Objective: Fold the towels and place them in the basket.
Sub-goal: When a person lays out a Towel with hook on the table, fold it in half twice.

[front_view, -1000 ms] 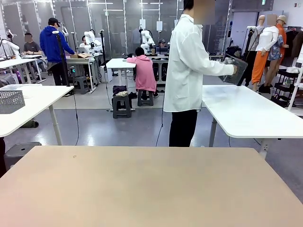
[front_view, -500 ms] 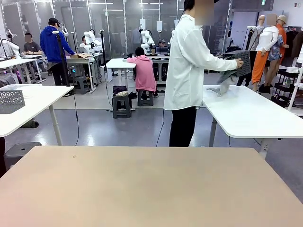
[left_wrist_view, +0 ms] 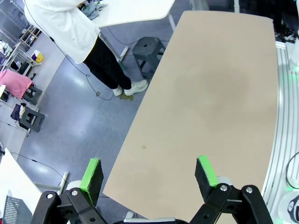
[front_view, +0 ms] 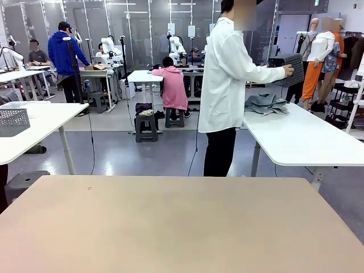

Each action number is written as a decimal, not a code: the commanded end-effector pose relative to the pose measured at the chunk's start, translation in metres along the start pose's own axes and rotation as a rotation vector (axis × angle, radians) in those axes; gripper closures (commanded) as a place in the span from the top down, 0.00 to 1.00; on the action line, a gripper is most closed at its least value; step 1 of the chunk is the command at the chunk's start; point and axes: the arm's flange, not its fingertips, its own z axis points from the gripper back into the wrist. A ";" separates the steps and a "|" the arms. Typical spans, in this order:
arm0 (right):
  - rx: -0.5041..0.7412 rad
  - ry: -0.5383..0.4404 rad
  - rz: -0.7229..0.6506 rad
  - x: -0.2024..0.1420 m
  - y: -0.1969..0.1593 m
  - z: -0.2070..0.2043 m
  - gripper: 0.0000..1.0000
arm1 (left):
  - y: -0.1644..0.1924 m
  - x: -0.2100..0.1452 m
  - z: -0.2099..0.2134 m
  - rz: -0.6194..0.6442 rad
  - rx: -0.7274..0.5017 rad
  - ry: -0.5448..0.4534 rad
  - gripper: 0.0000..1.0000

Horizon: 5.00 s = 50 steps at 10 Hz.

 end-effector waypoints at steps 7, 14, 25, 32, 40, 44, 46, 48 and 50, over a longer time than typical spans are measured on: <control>0.008 -0.007 0.015 0.000 -0.001 0.001 1.00 | 0.002 0.001 0.006 -0.001 -0.143 0.000 1.00; 0.008 -0.007 0.015 0.000 -0.001 0.001 1.00 | -0.003 0.000 0.001 0.011 -0.131 0.014 1.00; 0.008 -0.007 0.015 0.000 -0.001 0.001 1.00 | -0.003 0.000 0.001 0.011 -0.131 0.014 1.00; 0.008 -0.007 0.015 0.000 -0.001 0.001 1.00 | 0.002 0.003 0.010 0.024 -0.155 0.021 1.00; 0.008 -0.007 0.015 0.000 -0.001 0.001 1.00 | 0.002 0.007 0.021 0.028 -0.191 0.020 1.00; 0.008 -0.007 0.015 0.000 -0.001 0.001 1.00 | 0.002 0.007 0.021 0.028 -0.191 0.020 1.00; 0.008 -0.007 0.015 0.000 -0.001 0.001 1.00 | 0.002 0.007 0.021 0.028 -0.191 0.020 1.00; 0.008 -0.007 0.015 0.000 -0.001 0.001 1.00 | 0.002 0.007 0.021 0.028 -0.191 0.020 1.00; 0.008 -0.007 0.015 0.000 -0.001 0.001 1.00 | 0.002 0.007 0.021 0.028 -0.191 0.020 1.00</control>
